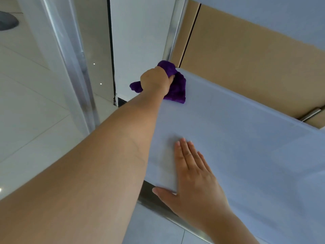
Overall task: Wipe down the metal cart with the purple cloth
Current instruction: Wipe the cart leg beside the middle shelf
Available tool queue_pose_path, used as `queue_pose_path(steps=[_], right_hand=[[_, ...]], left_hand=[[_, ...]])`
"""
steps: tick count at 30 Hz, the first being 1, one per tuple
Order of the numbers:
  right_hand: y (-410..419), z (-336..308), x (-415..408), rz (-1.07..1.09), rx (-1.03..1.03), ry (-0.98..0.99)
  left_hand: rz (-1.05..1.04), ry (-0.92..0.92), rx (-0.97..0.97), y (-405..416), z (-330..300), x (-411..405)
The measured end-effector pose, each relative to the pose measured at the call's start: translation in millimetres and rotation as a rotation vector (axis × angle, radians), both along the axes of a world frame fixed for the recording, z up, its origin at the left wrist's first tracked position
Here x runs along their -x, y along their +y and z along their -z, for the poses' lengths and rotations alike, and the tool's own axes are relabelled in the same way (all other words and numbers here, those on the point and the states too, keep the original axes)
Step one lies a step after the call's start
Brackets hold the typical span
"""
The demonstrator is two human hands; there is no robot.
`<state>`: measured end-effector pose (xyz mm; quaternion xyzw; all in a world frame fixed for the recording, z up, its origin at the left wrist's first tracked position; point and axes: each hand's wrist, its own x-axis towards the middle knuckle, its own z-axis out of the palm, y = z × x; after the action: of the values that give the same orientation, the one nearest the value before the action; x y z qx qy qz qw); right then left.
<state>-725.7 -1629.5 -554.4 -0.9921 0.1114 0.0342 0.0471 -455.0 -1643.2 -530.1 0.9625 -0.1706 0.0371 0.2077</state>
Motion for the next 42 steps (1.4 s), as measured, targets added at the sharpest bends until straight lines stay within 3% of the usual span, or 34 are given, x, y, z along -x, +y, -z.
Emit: queue_pose_path(steps=[14,22,26,29,32,34,37,40,42], right_hand=[[0,-15,6,-0.056,-0.055,-0.009],[4,-13,9,-0.042,-0.115,-0.16],[4,-14,9,-0.108,-0.173,-0.304],[1,-12,15,-0.103,-0.396,-0.596],[-4,-4,25,-0.057,-0.41,-0.88],[-6,3,36,-0.04,-0.377,-0.949],[-9,13,60,-0.087,-0.353,-0.893],[-8,14,82,-0.09,-0.366,-0.811],[-10,13,89,-0.065,-0.307,-0.754]], left_hand=[[-0.137,0.033,0.004,69,4,64],[-0.087,-0.158,-0.154,104,16,118],[0.12,-0.247,-0.075,112,16,145],[0.285,-0.271,0.056,121,17,179],[0.311,-0.288,0.143,128,19,205],[0.32,-0.209,0.197,124,17,220],[0.382,0.081,0.285,106,10,233],[0.488,0.617,0.489,90,1,245],[0.443,0.944,0.666,82,-7,258]])
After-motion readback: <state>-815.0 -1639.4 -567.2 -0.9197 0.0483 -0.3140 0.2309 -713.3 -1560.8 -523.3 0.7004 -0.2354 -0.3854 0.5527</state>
